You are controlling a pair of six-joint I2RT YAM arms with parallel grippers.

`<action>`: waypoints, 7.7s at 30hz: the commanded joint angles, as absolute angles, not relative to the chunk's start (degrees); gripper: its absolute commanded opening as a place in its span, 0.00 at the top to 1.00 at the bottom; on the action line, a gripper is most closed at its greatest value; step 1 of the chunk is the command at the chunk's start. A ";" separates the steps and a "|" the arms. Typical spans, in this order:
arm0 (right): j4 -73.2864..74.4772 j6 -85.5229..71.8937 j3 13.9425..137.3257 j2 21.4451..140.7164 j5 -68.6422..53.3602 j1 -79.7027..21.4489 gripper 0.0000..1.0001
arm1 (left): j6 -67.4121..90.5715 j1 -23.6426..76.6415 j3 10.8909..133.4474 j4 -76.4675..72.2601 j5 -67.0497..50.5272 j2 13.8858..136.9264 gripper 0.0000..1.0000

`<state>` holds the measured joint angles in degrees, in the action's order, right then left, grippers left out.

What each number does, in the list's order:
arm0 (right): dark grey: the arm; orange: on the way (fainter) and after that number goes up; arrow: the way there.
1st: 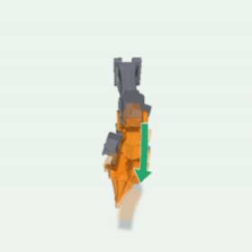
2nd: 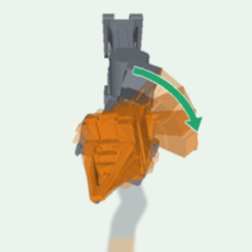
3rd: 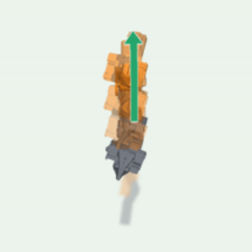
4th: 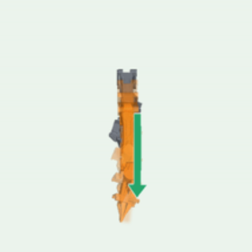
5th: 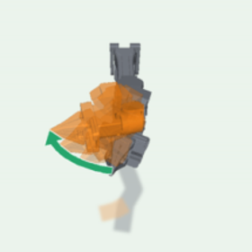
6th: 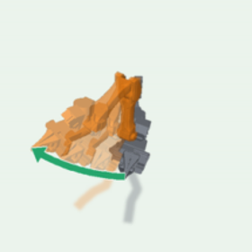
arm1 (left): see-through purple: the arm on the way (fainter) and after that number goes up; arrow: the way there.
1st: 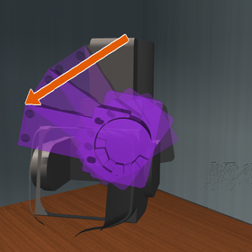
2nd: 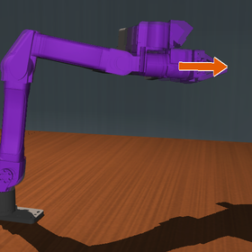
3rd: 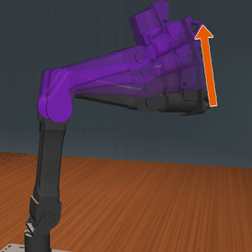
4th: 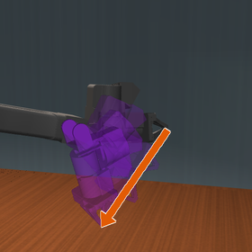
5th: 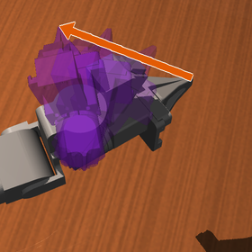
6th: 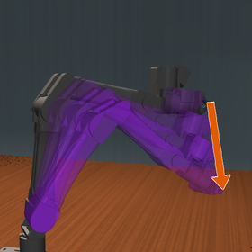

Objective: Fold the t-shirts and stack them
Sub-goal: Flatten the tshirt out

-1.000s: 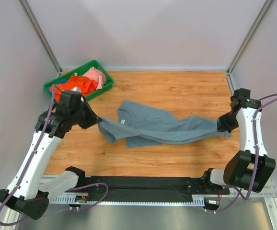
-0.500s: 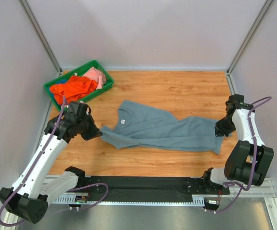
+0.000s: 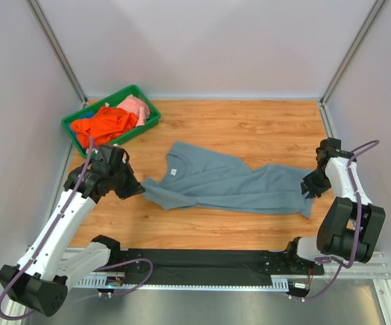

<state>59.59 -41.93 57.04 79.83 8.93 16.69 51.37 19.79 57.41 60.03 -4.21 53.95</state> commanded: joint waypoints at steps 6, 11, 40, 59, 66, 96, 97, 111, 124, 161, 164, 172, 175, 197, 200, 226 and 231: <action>56.78 -44.21 50.81 79.19 8.53 18.37 0.71 | 51.68 19.86 56.34 57.13 -5.27 53.79 1.00; 56.08 -46.05 48.96 78.49 9.76 18.63 0.68 | 51.50 19.86 55.64 56.87 -5.45 53.17 1.00; 52.56 -46.23 51.33 81.91 11.95 18.72 0.79 | 50.62 19.86 57.57 56.60 -5.80 54.49 1.00; 49.48 -48.60 49.57 84.02 11.16 18.63 0.79 | 51.06 19.86 57.74 56.60 -4.83 54.32 1.00; 49.66 -50.10 49.22 84.46 11.07 18.72 0.77 | 51.15 19.86 57.39 56.25 -4.83 54.32 1.00; 72.91 -43.95 82.24 71.46 14.06 18.72 1.00 | 54.57 19.78 86.21 63.44 -0.09 61.36 1.00; 74.08 -43.68 86.44 70.67 13.37 18.72 1.00 | 55.54 19.78 87.26 64.24 -0.52 60.56 1.00; 95.71 -39.10 106.80 50.38 -4.64 18.72 1.00 | 63.11 19.86 109.93 81.73 -7.31 52.82 1.00; 72.77 -51.95 123.29 85.90 -1.05 18.63 1.00 | 60.58 16.53 120.94 56.53 3.86 79.33 1.00; 95.62 -31.48 120.42 78.58 17.17 30.07 1.00 | 54.49 14.41 108.74 67.93 -5.36 66.10 1.00; 95.36 -32.34 119.44 78.04 18.72 28.39 1.00 | 54.32 14.41 102.67 68.38 -3.00 64.69 1.00; 67.00 -45.08 119.87 84.87 -3.85 26.99 1.00 | 49.32 14.41 119.06 57.93 1.67 80.74 1.00; 60.13 -45.70 131.33 92.34 -5.79 25.14 1.00 | 47.82 14.33 132.25 51.18 1.93 89.63 1.00; 45.24 -43.60 120.27 82.54 -2.93 28.13 1.00 | 49.30 14.50 114.77 29.18 -4.31 79.56 1.00; 54.03 -43.50 108.48 77.19 8.05 28.21 1.00 | 50.71 15.47 101.92 32.67 -3.69 71.83 1.00; 57.08 -46.14 74.77 69.51 9.06 27.25 1.00 | 64.61 27.07 67.28 54.19 8.05 48.14 1.00; 38.17 -46.41 98.30 84.76 -8.69 22.95 1.00 | 56.09 22.26 84.86 33.07 9.94 69.75 1.00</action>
